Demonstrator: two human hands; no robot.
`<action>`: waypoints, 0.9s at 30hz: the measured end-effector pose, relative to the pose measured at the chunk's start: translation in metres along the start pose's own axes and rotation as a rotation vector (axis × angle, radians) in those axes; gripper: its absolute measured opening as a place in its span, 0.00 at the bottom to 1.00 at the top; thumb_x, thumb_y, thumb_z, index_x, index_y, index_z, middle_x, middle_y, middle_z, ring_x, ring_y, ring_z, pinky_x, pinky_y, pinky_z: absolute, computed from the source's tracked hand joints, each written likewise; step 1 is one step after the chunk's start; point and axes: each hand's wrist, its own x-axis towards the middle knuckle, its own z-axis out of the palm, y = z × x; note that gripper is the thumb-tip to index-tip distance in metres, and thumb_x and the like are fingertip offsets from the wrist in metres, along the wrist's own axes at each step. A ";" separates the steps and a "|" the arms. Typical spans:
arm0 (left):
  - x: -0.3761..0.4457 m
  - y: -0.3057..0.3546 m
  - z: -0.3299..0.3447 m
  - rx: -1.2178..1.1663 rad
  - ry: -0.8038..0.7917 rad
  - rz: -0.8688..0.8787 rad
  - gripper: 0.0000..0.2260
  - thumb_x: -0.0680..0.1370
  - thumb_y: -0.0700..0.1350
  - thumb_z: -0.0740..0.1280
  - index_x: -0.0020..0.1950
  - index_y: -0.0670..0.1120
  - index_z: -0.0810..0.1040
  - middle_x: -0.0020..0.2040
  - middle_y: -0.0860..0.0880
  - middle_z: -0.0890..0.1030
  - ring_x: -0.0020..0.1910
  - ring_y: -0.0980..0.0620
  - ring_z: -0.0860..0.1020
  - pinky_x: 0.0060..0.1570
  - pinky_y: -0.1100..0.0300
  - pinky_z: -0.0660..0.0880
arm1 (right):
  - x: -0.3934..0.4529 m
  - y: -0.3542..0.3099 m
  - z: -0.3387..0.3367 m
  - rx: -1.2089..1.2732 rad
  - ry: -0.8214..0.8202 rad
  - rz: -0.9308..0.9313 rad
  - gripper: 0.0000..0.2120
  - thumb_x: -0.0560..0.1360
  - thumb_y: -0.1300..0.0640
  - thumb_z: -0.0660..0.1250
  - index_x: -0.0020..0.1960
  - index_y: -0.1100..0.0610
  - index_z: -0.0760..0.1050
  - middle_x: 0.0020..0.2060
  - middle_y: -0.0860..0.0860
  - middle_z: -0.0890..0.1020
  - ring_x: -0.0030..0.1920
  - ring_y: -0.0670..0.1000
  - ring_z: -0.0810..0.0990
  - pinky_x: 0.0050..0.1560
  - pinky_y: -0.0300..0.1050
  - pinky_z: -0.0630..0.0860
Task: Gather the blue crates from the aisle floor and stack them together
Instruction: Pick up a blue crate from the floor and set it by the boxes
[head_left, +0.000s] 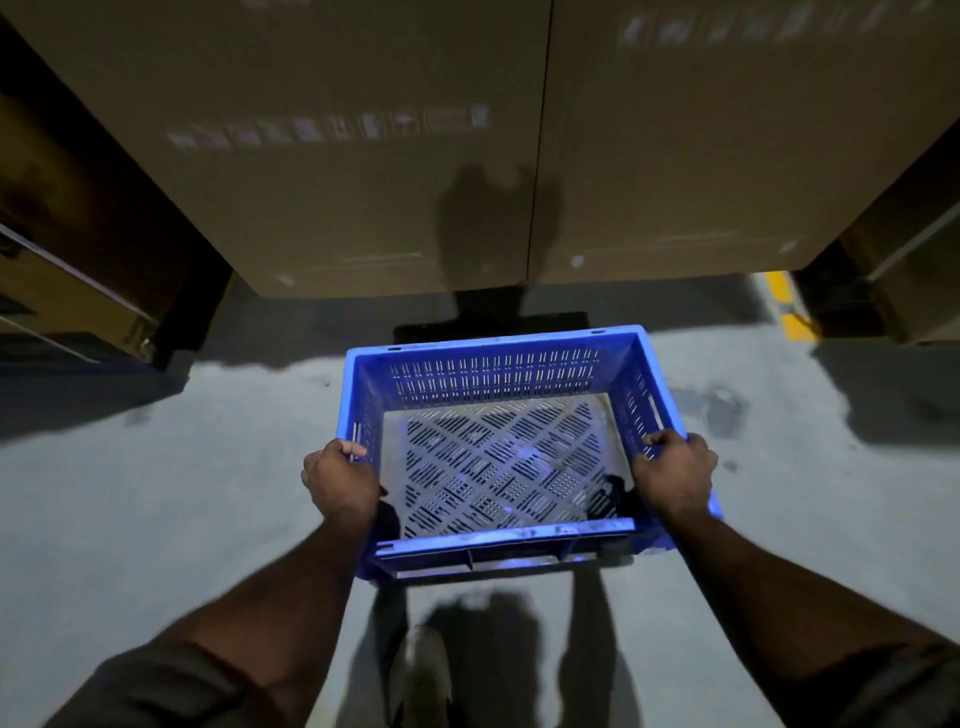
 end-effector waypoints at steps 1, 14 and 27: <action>0.008 -0.009 0.019 -0.003 0.006 0.013 0.15 0.68 0.31 0.62 0.37 0.52 0.77 0.48 0.41 0.81 0.50 0.37 0.78 0.51 0.49 0.78 | 0.013 0.006 0.021 0.001 0.004 -0.013 0.14 0.71 0.61 0.66 0.56 0.58 0.79 0.59 0.64 0.72 0.62 0.66 0.67 0.65 0.52 0.65; 0.098 -0.038 0.150 -0.149 -0.137 0.234 0.19 0.71 0.31 0.60 0.50 0.50 0.83 0.55 0.47 0.81 0.48 0.44 0.80 0.49 0.54 0.77 | 0.116 0.030 0.163 0.013 0.076 -0.141 0.19 0.69 0.58 0.69 0.59 0.58 0.77 0.62 0.64 0.69 0.65 0.65 0.65 0.65 0.51 0.67; 0.000 -0.050 0.201 0.462 -0.295 0.961 0.22 0.80 0.61 0.50 0.63 0.51 0.74 0.56 0.51 0.78 0.59 0.48 0.74 0.65 0.52 0.66 | 0.037 0.003 0.223 -0.386 0.039 -0.583 0.26 0.78 0.37 0.50 0.49 0.53 0.79 0.48 0.52 0.82 0.54 0.54 0.77 0.67 0.55 0.64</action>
